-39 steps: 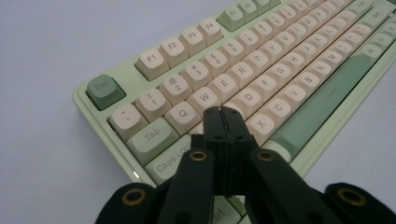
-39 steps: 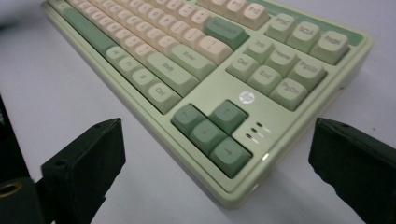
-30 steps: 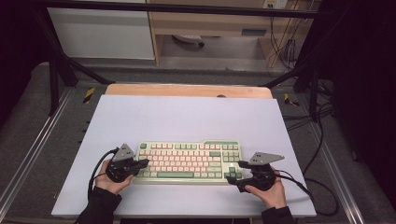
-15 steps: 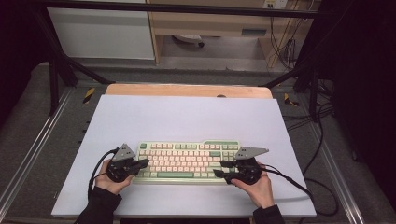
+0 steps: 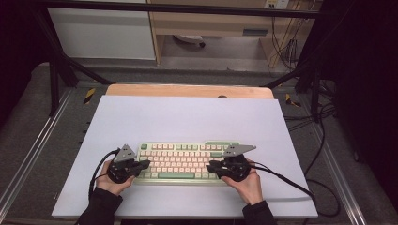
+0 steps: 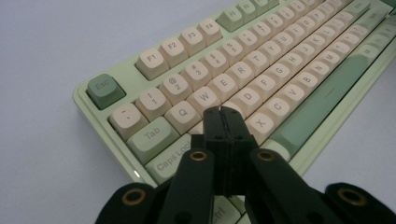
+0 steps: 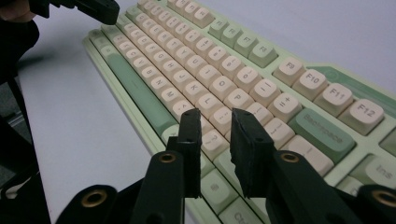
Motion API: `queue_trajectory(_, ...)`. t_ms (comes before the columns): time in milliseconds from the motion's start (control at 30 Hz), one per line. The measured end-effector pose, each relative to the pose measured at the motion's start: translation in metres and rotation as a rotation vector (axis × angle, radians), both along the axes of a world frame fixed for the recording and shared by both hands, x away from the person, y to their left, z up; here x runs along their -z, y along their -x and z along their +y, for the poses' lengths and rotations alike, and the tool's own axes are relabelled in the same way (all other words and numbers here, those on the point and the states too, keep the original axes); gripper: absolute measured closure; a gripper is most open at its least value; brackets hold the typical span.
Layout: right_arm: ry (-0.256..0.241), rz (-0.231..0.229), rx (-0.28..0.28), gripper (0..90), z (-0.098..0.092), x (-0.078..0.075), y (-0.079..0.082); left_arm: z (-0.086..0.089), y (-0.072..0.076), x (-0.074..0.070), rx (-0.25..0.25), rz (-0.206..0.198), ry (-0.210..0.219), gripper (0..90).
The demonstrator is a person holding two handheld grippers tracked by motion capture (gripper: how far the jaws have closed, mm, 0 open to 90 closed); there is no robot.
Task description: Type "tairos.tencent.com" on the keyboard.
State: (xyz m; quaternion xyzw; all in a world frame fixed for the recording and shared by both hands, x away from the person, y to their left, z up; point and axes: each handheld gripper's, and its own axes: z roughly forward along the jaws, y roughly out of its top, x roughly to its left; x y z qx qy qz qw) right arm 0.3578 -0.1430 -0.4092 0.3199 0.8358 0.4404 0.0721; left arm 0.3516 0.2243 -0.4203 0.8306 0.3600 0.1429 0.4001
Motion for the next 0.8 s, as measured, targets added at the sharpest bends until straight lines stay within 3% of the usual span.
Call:
queue_trajectory(433,0.002,0.013,0.010,89.4,0.030,0.003,-0.016,0.000,0.000,-0.001,0.001,-0.003,0.001,89.9)
queue_trajectory(533,-0.023,0.016,0.008,90.0,0.035,0.004,-0.018,0.000,0.000,-0.001,0.001,-0.003,0.001,89.9)
queue_trajectory(800,-0.009,0.021,0.005,90.0,0.051,0.008,-0.025,0.000,0.000,-0.001,0.002,-0.004,0.003,89.9)
